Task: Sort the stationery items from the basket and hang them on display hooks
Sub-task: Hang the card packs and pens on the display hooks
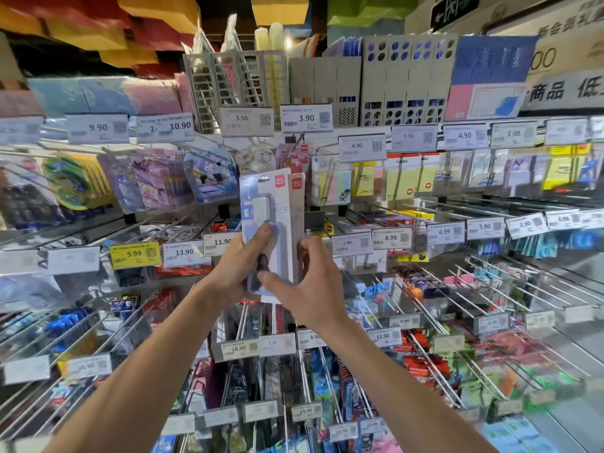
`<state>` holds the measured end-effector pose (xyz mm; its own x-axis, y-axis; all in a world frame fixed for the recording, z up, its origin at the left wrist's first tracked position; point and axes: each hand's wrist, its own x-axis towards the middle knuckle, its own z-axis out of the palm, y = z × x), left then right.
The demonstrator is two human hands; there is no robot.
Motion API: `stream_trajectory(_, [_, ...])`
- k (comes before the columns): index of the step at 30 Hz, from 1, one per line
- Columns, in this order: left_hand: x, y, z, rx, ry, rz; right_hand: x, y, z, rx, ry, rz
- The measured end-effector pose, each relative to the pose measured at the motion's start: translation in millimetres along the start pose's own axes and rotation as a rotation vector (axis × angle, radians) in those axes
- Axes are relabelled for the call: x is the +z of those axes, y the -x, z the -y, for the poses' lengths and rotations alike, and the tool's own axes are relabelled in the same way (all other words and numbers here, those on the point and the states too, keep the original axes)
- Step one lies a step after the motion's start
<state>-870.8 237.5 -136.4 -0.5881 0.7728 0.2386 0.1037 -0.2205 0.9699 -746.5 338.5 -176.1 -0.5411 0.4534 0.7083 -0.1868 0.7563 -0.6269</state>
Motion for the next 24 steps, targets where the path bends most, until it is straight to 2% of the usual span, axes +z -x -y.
stream_trajectory(10, [7.3, 0.3, -5.9, -0.061, 0.022, -0.082, -22.0, 7.5, -0.2, -0.025, -0.204, 0.056])
stream_trajectory(13, [8.6, -1.9, -3.1, -0.034, 0.025, -0.086, -23.0, 10.5, 0.1, -0.006, -0.321, -0.025])
stream_trajectory(17, [10.3, -1.7, -1.7, -0.034, 0.016, -0.128, -23.1, 15.4, -5.9, 0.105, -0.473, -0.089])
stream_trajectory(20, [2.1, -1.8, 2.0, -0.07, 0.121, -0.117, -24.7, 30.8, -23.8, 0.235, -0.544, -0.148])
stream_trajectory(22, [-4.8, -2.7, 3.3, -0.08, 0.205, -0.062, -22.7, 46.5, -38.9, 0.208, -0.495, -0.193])
stream_trajectory(24, [-7.4, -5.0, 3.8, -0.102, 0.317, -0.031, -19.9, 64.2, -51.1, 0.161, -0.423, -0.158])
